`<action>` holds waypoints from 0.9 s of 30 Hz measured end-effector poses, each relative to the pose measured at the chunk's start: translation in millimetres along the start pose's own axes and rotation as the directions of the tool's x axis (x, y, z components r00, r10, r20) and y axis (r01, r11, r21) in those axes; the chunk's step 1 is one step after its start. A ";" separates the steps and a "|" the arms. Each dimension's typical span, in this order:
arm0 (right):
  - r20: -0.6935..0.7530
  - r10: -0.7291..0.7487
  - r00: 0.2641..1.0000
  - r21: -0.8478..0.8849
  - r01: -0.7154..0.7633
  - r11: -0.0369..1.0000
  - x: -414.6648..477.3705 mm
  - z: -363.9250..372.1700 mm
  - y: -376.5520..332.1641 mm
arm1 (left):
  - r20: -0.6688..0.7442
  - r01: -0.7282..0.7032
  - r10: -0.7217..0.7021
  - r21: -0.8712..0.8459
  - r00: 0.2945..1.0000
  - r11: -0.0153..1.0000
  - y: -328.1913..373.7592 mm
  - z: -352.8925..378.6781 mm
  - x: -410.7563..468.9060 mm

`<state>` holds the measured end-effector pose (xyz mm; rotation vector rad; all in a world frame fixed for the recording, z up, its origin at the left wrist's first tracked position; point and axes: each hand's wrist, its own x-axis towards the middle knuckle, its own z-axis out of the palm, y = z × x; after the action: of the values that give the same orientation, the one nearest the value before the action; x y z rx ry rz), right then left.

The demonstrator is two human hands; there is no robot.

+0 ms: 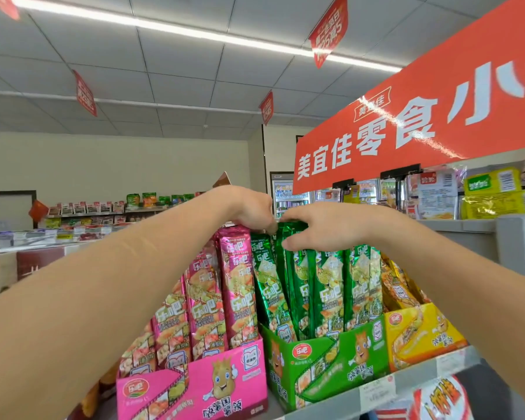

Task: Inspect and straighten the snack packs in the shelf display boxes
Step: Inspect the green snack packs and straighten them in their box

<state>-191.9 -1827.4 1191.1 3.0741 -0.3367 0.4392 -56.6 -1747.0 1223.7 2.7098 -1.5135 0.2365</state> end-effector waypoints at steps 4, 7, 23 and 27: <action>-0.060 0.020 0.998 -0.062 -0.024 0.998 -3.6 1.1 -1.3 | -0.052 0.014 -0.012 0.045 0.999 0.999 -5.0 -0.3 3.8; 0.018 0.012 1.000 -0.069 -0.010 0.998 -8.6 -5.2 -2.3 | -0.053 0.012 -0.012 0.014 0.999 1.000 -6.8 -1.9 6.7; -0.052 -0.002 0.999 0.092 0.007 0.996 -1.6 2.7 6.1 | -0.262 -0.120 0.040 -0.299 0.964 0.947 -15.0 3.1 11.3; -0.032 -0.008 0.999 0.083 0.011 0.996 0.2 3.8 4.6 | -0.621 -0.220 -0.115 -0.436 0.775 0.873 -10.2 -3.8 3.0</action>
<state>-191.7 -1832.1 1187.5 3.1442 -0.3108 0.5132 -46.8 -1743.8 1228.5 1.8979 -1.2219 0.6053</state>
